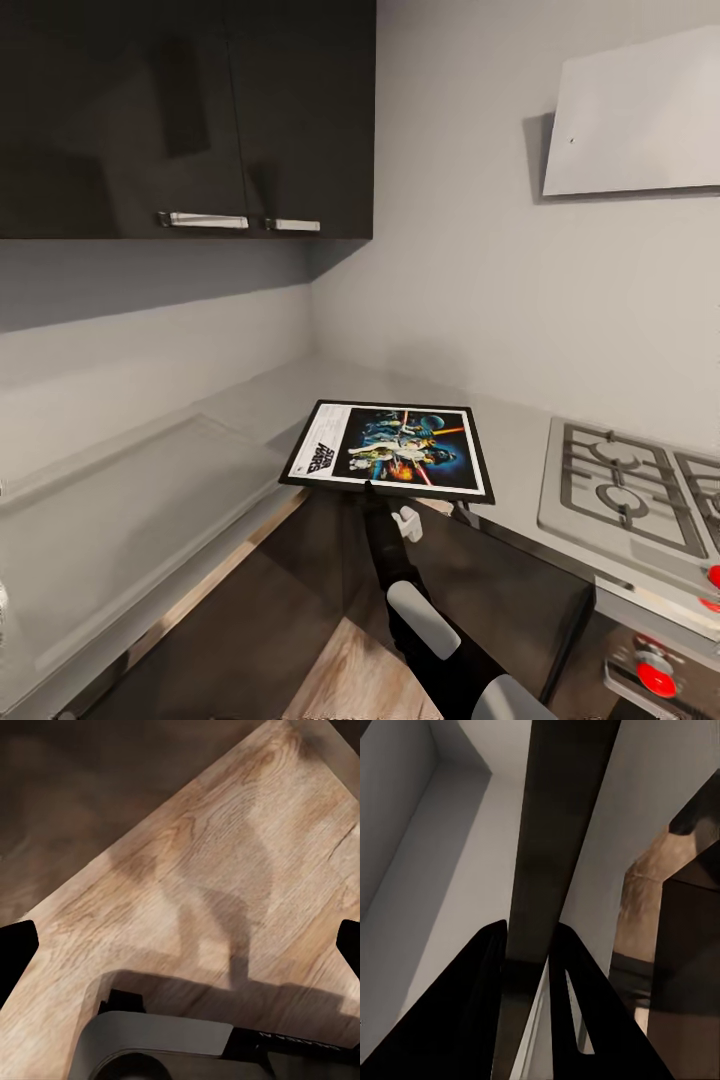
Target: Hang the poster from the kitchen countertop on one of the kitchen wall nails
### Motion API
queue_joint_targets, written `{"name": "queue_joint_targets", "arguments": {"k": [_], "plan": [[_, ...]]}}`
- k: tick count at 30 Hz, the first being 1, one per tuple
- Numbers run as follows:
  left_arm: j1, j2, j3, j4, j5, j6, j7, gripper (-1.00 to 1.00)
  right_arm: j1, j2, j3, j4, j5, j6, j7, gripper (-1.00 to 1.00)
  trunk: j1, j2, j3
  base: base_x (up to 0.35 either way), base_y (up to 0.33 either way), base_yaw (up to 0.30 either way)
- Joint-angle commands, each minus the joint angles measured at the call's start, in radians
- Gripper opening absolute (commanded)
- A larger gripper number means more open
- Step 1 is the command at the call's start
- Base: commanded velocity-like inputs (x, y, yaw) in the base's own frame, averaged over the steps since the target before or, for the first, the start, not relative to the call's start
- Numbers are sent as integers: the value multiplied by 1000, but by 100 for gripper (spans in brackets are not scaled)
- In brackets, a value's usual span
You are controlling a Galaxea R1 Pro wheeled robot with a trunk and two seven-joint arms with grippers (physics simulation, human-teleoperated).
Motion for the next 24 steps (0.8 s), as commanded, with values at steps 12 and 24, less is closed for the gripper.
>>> {"name": "queue_joint_targets", "arguments": {"k": [12,24], "plan": [[1,0,4,-1,10,3,-10,100,-1,0,11,-33,64,-5,12,-100,0,-1,-1,-164,0,0],[1,0,5,-1,10,3,-10,100,-1,0,14,-62,95,-6,12,-100,0,-1,-1,-148,0,0]]}}
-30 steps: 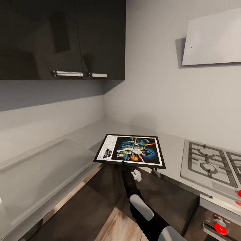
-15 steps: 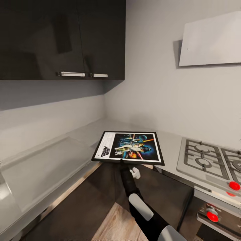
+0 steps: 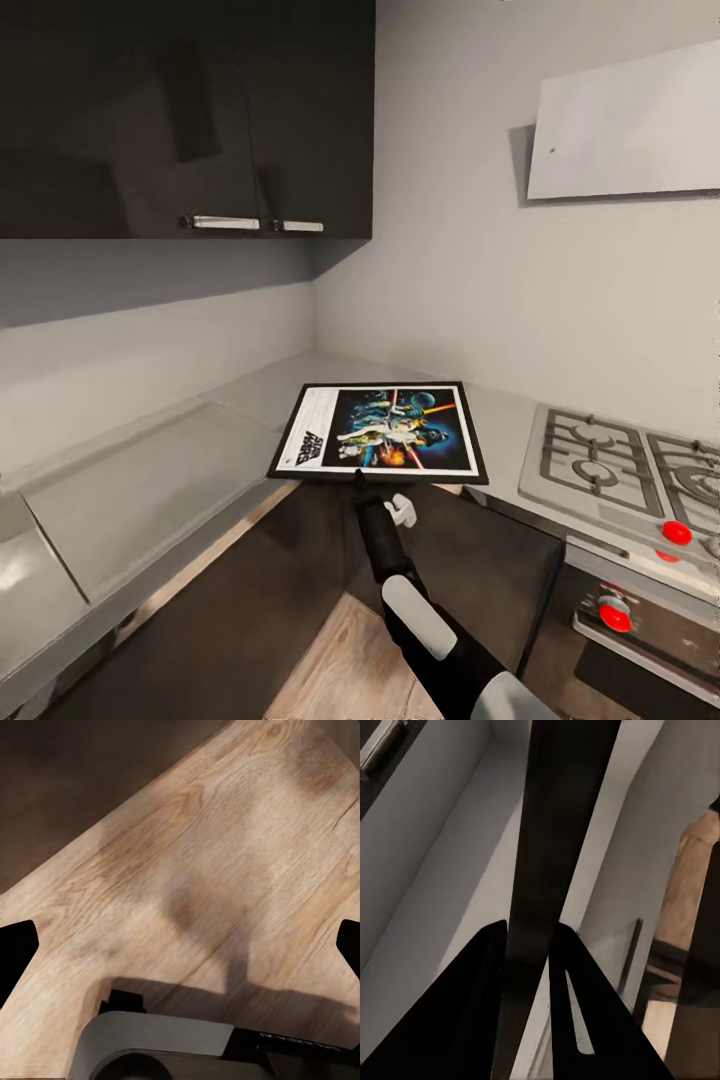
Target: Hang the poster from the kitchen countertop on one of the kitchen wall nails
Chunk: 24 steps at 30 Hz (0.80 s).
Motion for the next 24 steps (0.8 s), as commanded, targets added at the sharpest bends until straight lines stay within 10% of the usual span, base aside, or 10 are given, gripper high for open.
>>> {"name": "queue_joint_targets", "arguments": {"k": [1,6,10,24], "plan": [[1,0,3,-1,10,3,-10,100,-1,0,4,0,-11,-5,9,-100,0,-1,-1,-72,0,0],[1,1,4,-1,10,3,-10,100,-1,0,5,-10,2,-5,9,-100,0,-1,-1,-63,0,0],[1,1,5,-1,10,3,-10,100,0,0,4,-14,147,-4,11,-100,0,-1,-1,-220,0,0],[1,1,5,-1,10,3,-10,100,0,0,4,-44,167,-2,9,-100,0,-1,-1,-41,0,0]]}}
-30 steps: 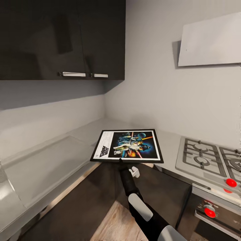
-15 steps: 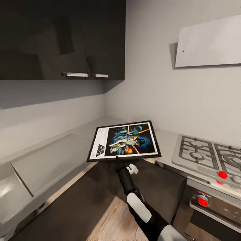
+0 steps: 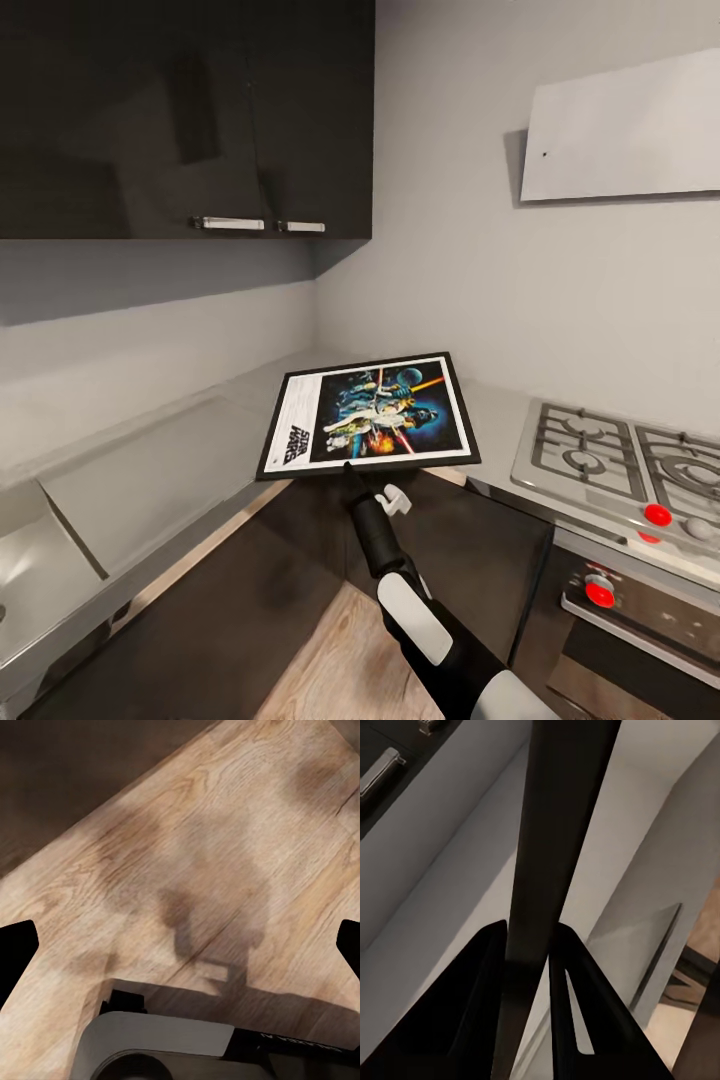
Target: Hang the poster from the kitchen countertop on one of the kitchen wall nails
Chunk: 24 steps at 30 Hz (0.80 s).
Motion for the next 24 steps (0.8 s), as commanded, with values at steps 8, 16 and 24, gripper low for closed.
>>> {"name": "queue_joint_targets", "arguments": {"k": [8,16,24], "plan": [[1,0,3,-1,10,3,-10,100,-1,0,4,-13,-10,-6,10,-100,0,-1,-1,0,0,0],[1,0,4,-1,10,3,-10,100,-1,0,4,-19,-10,-6,10,-100,0,-1,-1,-133,0,0],[1,0,4,-1,10,3,-9,100,-1,0,4,-20,-10,-6,9,-100,0,-1,-1,-91,0,0]]}}
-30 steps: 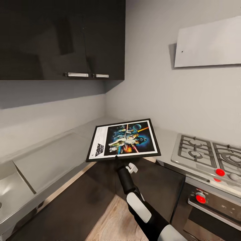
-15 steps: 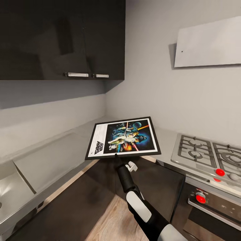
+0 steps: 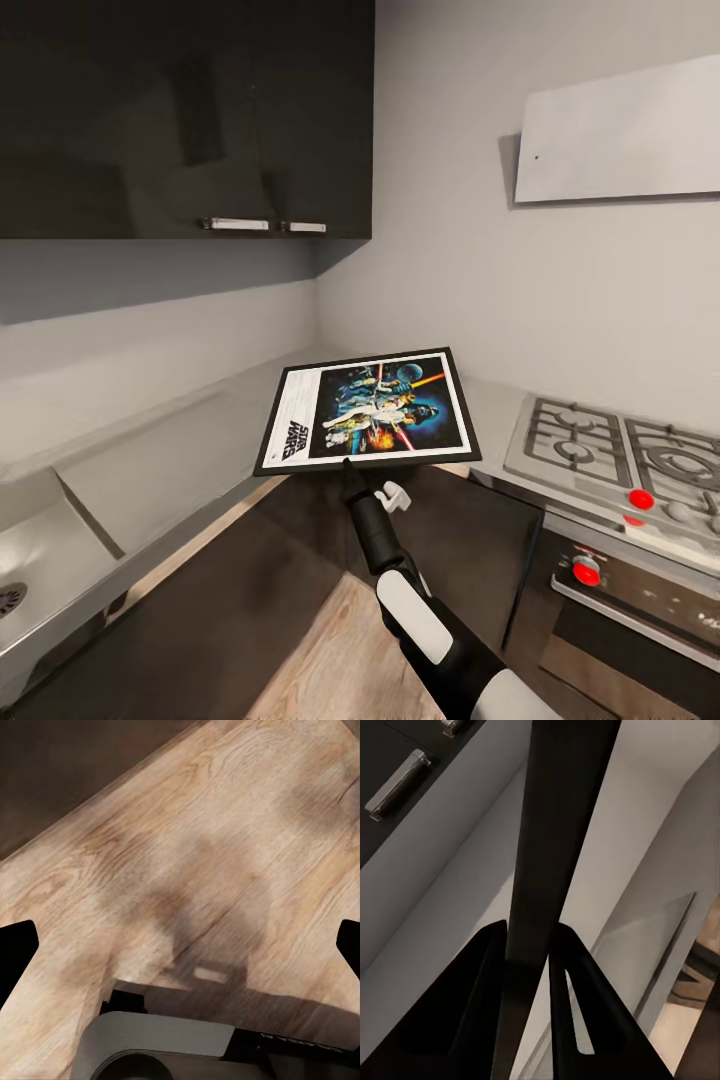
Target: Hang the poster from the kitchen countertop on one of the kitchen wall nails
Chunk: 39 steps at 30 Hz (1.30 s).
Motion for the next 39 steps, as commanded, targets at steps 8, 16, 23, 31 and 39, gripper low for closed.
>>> {"name": "queue_joint_targets", "arguments": {"k": [8,16,23,31,39], "plan": [[1,0,3,-2,10,3,-10,100,-1,0,4,2,-11,-4,9,-100,0,-1,2,-28,0,135],[1,0,4,-1,10,1,-10,100,-1,0,4,2,-11,-4,10,-100,0,-1,5,-284,0,109],[1,0,3,-1,10,1,-10,100,-1,0,4,2,-11,-4,10,-100,0,-1,5,-188,0,53],[1,0,4,-1,10,1,-10,100,-1,0,4,2,-11,-4,10,-100,0,-1,5,-20,0,238],[1,0,4,-2,10,1,-10,100,-1,0,4,2,-11,-5,11,-100,0,-1,6,-108,-72,278]]}}
